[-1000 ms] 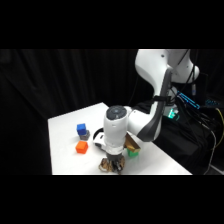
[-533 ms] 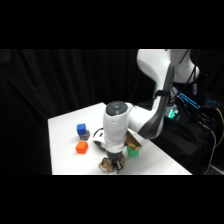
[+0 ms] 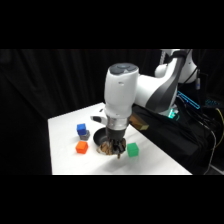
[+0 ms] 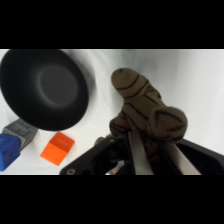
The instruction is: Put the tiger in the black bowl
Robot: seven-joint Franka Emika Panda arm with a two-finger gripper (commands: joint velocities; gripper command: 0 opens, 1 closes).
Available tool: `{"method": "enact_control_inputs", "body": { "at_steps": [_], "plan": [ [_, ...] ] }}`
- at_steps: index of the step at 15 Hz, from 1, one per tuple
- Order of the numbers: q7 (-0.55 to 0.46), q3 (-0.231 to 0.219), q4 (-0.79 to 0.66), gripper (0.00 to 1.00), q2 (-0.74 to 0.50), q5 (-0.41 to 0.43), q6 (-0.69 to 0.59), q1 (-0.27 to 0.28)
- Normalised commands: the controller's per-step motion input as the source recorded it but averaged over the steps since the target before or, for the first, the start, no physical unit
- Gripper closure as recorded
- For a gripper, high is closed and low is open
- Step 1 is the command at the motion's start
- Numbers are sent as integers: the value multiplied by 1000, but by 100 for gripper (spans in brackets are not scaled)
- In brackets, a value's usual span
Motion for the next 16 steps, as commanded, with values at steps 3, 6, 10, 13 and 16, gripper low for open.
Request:
{"method": "enact_control_inputs", "body": {
  "at_steps": [3,6,10,13,16],
  "plan": [
    [-89,8,-273,93,-416,-94,-80,-316],
    [-209,0,-185,93,-258,4,-18,-329],
    [-195,20,-133,93,-99,67,49,-207],
    [-168,54,-105,93,65,140,161,-106],
    [-150,77,-77,93,133,164,231,-55]
  ]
}}
